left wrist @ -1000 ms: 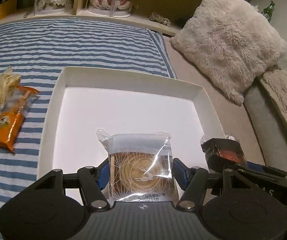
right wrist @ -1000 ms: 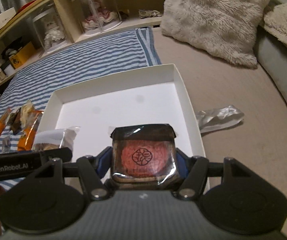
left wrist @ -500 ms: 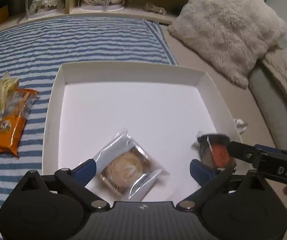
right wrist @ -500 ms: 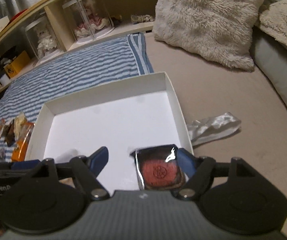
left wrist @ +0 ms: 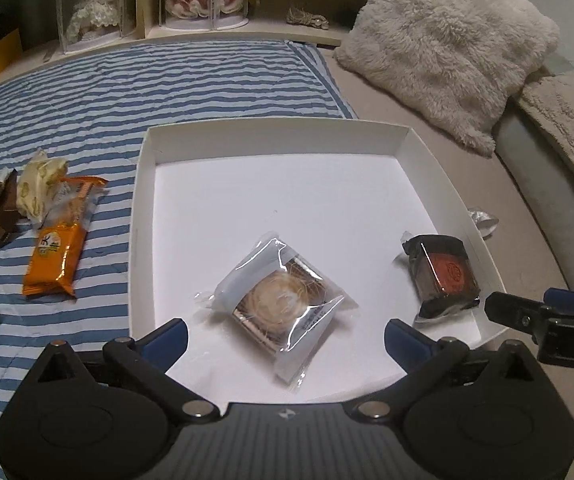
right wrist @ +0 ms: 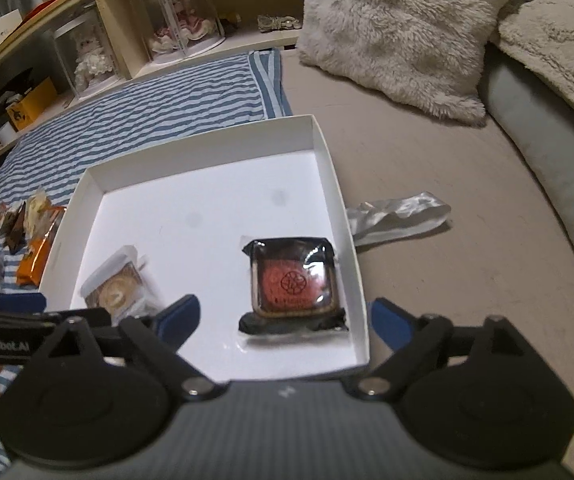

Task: Organize snacks
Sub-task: 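Release the cookie with the left tool while the right tool releases the mooncake in the box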

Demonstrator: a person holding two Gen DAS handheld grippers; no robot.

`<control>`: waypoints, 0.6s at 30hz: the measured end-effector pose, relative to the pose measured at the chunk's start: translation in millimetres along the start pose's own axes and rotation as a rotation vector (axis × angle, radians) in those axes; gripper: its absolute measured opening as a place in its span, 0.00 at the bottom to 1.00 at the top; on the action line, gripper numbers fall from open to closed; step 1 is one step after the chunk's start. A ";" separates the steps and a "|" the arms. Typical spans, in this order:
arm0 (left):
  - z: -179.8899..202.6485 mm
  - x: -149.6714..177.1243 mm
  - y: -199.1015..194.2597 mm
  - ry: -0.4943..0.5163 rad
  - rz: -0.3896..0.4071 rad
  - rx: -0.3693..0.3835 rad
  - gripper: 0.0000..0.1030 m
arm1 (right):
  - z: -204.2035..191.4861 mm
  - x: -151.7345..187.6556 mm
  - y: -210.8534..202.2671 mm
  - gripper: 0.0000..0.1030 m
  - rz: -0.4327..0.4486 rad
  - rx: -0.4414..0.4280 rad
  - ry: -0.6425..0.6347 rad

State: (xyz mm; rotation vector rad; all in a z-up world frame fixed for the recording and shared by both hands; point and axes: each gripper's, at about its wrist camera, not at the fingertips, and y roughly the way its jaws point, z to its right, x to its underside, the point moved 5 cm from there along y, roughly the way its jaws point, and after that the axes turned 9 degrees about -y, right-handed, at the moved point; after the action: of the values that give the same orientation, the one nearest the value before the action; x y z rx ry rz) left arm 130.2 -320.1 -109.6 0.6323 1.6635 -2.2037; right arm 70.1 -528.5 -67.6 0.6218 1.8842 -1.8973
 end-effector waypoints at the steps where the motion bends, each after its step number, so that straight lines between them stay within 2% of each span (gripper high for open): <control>1: -0.9 1.1 -2.9 0.005 0.002 0.003 1.00 | -0.3 1.2 -1.4 1.00 -0.005 0.010 0.006; 18: -21.3 2.2 -56.7 0.042 0.069 0.013 1.00 | -9.8 8.5 -39.9 1.00 0.024 0.007 0.029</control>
State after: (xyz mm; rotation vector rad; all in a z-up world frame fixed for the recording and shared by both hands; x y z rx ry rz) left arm 103.8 -283.7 -68.9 0.7327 1.6235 -2.1694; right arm 40.9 -517.7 -39.5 0.6753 1.8802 -1.8907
